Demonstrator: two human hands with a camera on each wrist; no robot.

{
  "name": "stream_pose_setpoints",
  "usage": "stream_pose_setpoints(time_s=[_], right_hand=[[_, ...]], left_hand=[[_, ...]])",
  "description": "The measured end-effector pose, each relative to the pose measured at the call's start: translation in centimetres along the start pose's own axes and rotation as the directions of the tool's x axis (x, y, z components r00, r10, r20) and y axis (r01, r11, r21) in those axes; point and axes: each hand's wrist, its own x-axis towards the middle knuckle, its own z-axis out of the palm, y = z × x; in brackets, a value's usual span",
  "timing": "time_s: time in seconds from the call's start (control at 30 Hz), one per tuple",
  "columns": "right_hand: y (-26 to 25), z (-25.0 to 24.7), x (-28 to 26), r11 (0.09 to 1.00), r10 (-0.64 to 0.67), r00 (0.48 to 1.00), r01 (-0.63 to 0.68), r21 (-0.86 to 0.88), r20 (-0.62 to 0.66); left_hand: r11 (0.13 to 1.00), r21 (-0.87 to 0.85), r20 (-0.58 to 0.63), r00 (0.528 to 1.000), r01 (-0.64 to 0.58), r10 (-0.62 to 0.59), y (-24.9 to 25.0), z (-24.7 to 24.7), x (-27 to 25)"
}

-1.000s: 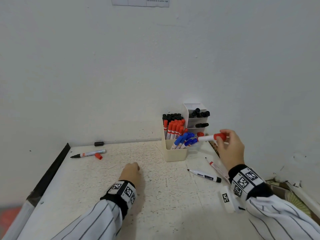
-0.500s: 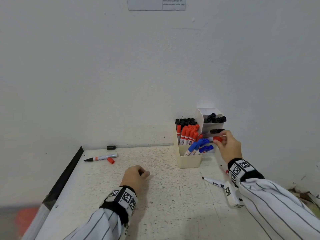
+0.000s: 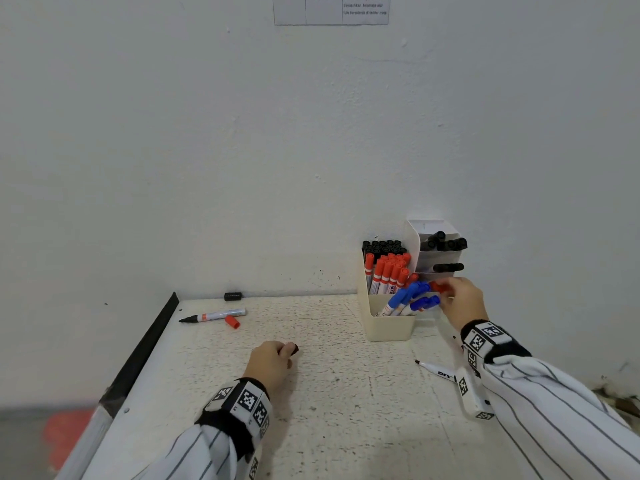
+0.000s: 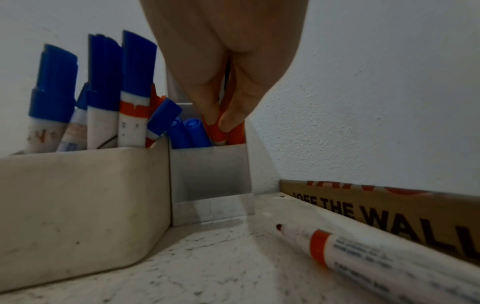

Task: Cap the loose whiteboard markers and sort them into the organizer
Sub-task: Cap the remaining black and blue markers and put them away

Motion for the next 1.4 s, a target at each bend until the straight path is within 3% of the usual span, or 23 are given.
stream_pose_setpoints(time_s=[0.1, 0.47, 0.6, 0.8, 0.93, 1.07, 1.17, 1.23, 1.4], right_hand=[[-0.1, -0.2, 0.2, 1.0, -0.019, 1.0, 0.019, -0.004, -0.01], [-0.9, -1.9, -1.5, 0.991, -0.071, 0.957, 0.1, 0.09, -0.281], [-0.5, -2.8, -1.4, 0.978, -0.185, 0.92, 0.205, 0.022, -0.346], [0.0, -2.2, -1.4, 0.968, -0.248, 0.929, 0.25, -0.029, -0.274], [0.2, -1.1, -1.0, 0.99, -0.128, 0.98, 0.136, 0.045, -0.154], [0.3, 0.2, -1.0, 0.998, -0.053, 0.998, 0.052, -0.027, -0.04], [-0.5, 0.5, -1.8, 0.999, 0.011, 0.999, -0.012, -0.036, -0.04], [-1.4, 0.1, -2.7, 1.0, -0.007, 0.998, 0.009, 0.026, -0.06], [-2.9, -0.3, -3.9, 0.969, -0.158, 0.985, 0.142, 0.202, 0.065]], left_hand=[[1.0, -0.015, 0.001, 1.0, 0.023, -0.023, -0.2, 0.0, -0.2], [0.996, -0.081, -0.063, 0.997, 0.031, -0.036, -0.5, -0.5, -0.1], [0.989, -0.146, -0.102, 0.993, 0.037, -0.052, -0.4, -0.1, 0.0], [0.979, -0.195, -0.091, 0.993, 0.053, -0.071, -0.2, 0.3, -0.1], [0.981, -0.185, -0.083, 0.994, 0.057, -0.074, -0.3, 0.2, -0.1], [0.979, -0.192, -0.079, 0.993, 0.067, -0.083, -0.7, -0.1, 0.0], [0.981, -0.178, -0.078, 0.993, 0.072, -0.087, -0.9, -0.3, 0.1], [0.983, -0.169, -0.075, 0.993, 0.076, -0.089, -1.0, -0.3, 0.2], [0.986, -0.152, -0.066, 0.994, 0.074, -0.085, -0.8, -0.3, -0.1]])
